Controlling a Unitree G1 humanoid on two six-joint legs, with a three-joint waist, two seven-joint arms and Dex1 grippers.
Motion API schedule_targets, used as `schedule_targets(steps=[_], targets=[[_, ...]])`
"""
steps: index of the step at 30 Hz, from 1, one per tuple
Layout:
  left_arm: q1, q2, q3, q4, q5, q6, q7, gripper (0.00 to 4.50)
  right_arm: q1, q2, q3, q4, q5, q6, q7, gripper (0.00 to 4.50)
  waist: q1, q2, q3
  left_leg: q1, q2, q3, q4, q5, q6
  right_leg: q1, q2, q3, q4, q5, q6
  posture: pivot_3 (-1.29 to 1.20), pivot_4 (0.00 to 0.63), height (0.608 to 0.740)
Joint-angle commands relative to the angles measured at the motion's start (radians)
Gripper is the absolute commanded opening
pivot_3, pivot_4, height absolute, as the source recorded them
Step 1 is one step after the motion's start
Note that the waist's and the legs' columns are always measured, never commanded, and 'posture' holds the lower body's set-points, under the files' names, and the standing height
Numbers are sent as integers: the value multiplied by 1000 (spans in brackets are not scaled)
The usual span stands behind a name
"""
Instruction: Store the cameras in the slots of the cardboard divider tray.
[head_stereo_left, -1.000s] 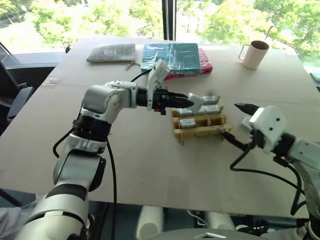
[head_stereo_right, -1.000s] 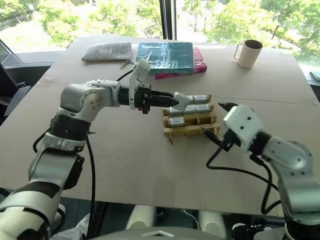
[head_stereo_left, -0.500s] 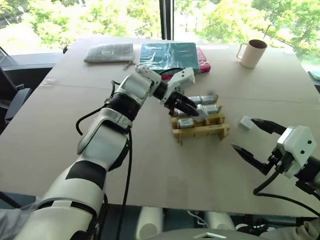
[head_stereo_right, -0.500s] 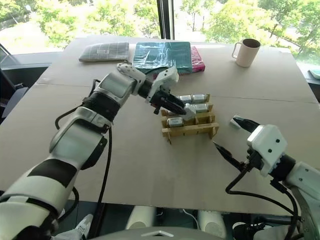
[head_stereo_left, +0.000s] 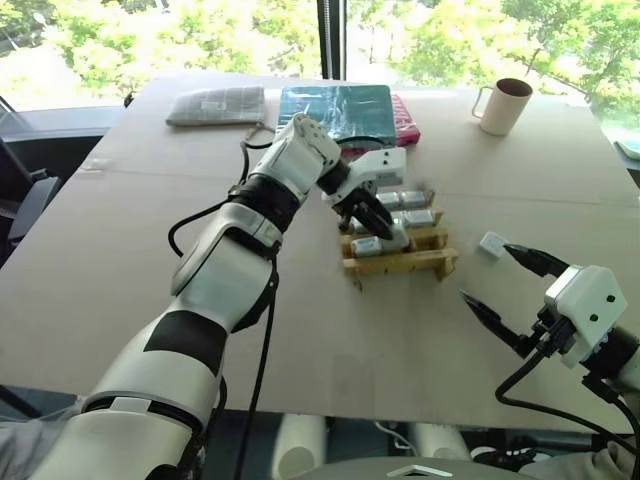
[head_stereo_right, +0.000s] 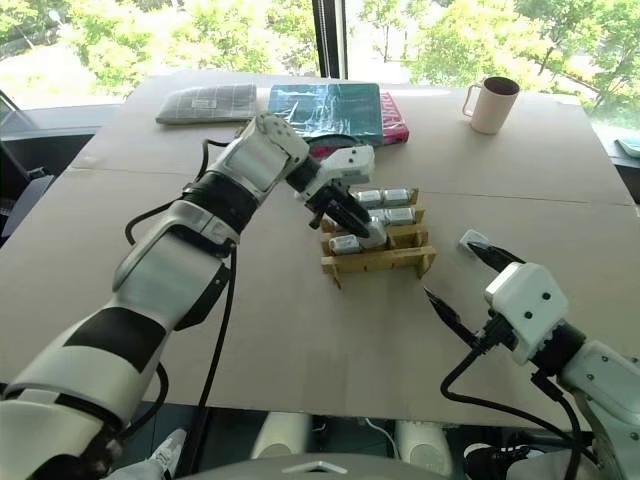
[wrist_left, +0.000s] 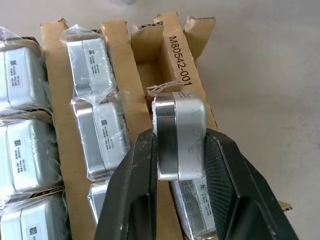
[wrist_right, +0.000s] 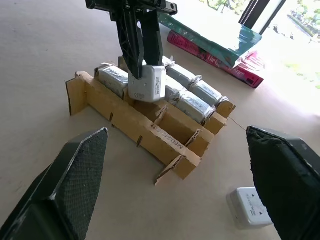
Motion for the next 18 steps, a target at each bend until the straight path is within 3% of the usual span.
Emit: schedule_targets(steps=[1, 7, 9, 10, 14, 18], targets=[[-9, -7, -27, 22, 72, -3, 29, 753, 2, -14, 6, -47, -6, -17, -27, 4396, -4, 0, 0, 0, 0, 0, 0, 0, 0, 0, 0, 0, 0, 0, 0, 0, 150, 740], [-12, -33, -28, 50, 118, -33, 78, 753, 27, -25, 24, -63, -22, -24, -49, 4396, -3, 0, -1, 1, 1, -1, 1, 0, 0, 1, 1, 0, 1, -1, 3, 0, 150, 740], [-12, -33, -6, 13, 103, -12, 79, 1825, 37, -28, 21, -63, -15, -22, -50, 4500, -3, 0, -1, 2, 1, -1, 3, 0, 0, 3, 1, 0, 2, -1, 3, 0, 150, 740], [-11, -32, 5, -8, 95, 1, 79, 2087, 42, -28, 21, -63, -12, -19, -50, 4500, -3, 0, -1, 3, 2, -1, 4, 0, 0, 3, 1, -1, 2, -1, 3, 0, 150, 740], [2, 52, 113, -286, -30, 279, -19, 3809, 33, -46, -13, -34, 38, 23, -38, 4500, -5, 0, 0, -1, 3, -3, 5, 0, 0, 1, 1, -1, 2, -1, 2, 0, 150, 740], [119, 207, 240, -624, -176, 553, -4, 3809, -67, -94, -42, 68, 142, 103, -9, 4500, -25, 1, -1, -2, 3, -2, 5, 0, 0, 1, 1, 0, 2, 1, -1, 0, 150, 740]])
